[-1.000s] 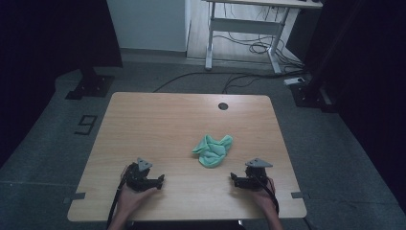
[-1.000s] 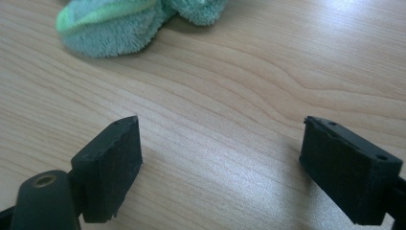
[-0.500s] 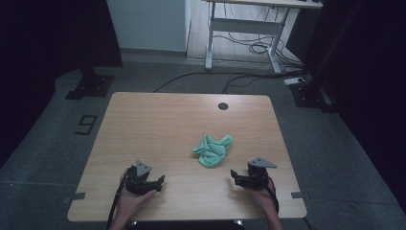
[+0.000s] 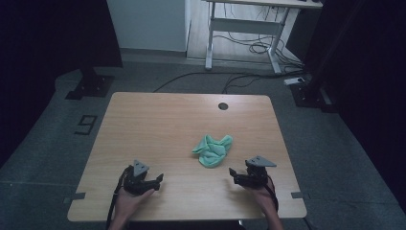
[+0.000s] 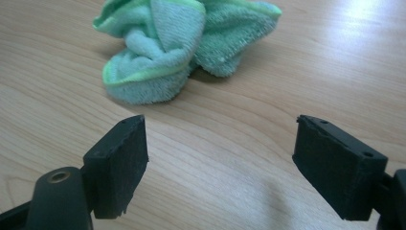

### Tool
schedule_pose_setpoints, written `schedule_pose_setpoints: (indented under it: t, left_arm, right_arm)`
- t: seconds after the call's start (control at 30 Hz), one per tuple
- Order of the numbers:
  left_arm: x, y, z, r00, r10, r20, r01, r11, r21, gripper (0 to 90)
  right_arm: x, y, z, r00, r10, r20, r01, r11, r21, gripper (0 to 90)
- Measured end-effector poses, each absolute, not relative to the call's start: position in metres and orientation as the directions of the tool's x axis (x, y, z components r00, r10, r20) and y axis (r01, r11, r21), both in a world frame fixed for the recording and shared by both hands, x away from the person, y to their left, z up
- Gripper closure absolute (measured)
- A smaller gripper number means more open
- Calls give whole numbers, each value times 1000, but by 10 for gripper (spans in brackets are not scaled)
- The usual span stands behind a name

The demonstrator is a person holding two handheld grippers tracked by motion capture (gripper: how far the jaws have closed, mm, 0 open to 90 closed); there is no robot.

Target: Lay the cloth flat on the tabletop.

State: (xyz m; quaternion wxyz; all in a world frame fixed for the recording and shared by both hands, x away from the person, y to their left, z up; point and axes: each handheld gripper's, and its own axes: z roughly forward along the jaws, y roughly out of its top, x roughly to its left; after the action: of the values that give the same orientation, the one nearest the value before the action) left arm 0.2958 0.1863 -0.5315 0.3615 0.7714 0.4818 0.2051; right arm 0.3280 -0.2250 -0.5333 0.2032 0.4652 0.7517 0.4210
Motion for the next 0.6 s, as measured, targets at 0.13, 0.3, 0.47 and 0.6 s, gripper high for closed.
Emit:
schedule_pose_setpoints:
  t: [0.13,0.3,0.47,0.6]
  left_arm:
    - [295,185,-531,455,890,-35,594,-274,756,218]
    - [294,185,-528,457,888,-46,589,-263,764,224]
    - [293,184,-527,457,888,-53,587,-256,768,231]
    - [293,182,-528,461,886,-55,590,-259,765,233]
  right_arm:
    - [327,-218,-529,-497,864,77,513,222,829,198]
    - [328,-209,-522,-516,853,80,495,221,840,204]
    - [331,-200,-514,-534,843,70,467,225,855,208]
    - [334,-194,-509,-546,835,67,457,229,860,209]
